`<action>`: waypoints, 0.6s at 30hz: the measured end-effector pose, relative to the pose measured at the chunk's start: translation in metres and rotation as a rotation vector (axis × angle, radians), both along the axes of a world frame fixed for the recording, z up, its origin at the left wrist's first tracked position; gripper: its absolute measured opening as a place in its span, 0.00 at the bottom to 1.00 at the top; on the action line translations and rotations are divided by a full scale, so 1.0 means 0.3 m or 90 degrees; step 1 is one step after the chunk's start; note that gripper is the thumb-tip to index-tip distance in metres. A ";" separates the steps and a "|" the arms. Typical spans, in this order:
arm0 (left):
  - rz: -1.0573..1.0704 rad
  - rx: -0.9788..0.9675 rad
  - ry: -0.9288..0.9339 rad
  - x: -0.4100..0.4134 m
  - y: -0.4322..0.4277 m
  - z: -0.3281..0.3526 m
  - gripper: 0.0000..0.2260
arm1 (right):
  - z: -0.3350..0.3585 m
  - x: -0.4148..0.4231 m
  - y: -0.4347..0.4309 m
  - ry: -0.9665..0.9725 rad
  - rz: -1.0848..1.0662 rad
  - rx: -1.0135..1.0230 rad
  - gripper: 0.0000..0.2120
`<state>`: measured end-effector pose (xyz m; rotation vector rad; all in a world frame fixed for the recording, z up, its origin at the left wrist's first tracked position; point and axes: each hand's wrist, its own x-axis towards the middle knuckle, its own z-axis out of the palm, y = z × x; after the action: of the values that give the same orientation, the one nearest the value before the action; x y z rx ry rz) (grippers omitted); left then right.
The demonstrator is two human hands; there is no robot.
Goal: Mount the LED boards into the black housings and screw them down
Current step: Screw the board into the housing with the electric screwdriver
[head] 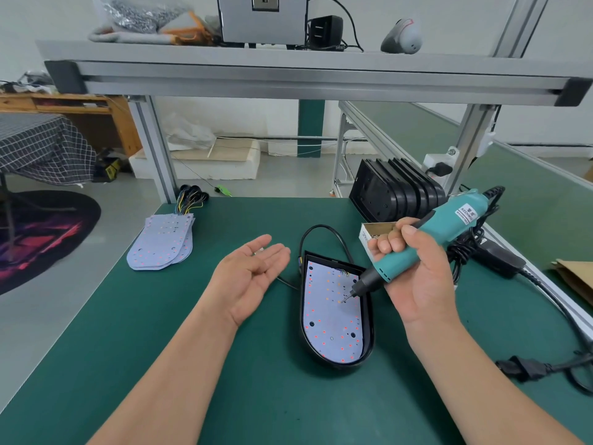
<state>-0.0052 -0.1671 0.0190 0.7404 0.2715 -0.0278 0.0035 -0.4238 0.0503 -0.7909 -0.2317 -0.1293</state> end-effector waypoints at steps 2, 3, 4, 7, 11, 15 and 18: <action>-0.013 0.024 -0.011 -0.001 0.006 0.004 0.24 | 0.001 0.000 0.001 0.000 -0.001 -0.001 0.02; -0.031 0.048 -0.015 -0.003 0.008 0.006 0.25 | 0.001 -0.001 0.001 0.000 0.000 -0.001 0.02; -0.053 0.078 -0.017 -0.006 0.012 0.008 0.28 | 0.002 0.000 0.002 0.001 0.000 0.000 0.02; -0.118 0.229 -0.011 -0.019 0.020 0.015 0.32 | 0.001 -0.001 0.003 0.001 0.001 0.000 0.03; -0.200 0.441 -0.002 -0.037 0.012 0.022 0.26 | 0.001 0.000 0.003 0.001 0.000 -0.002 0.04; -0.263 0.550 -0.047 -0.052 0.002 0.040 0.29 | -0.001 0.003 0.001 0.003 -0.001 -0.004 0.03; -0.234 0.569 -0.055 -0.052 0.013 0.046 0.27 | -0.003 0.006 -0.001 0.005 -0.002 -0.003 0.03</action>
<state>-0.0209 -0.1632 0.0327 1.6697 0.0468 -0.2335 0.0053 -0.4241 0.0495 -0.7963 -0.2237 -0.1280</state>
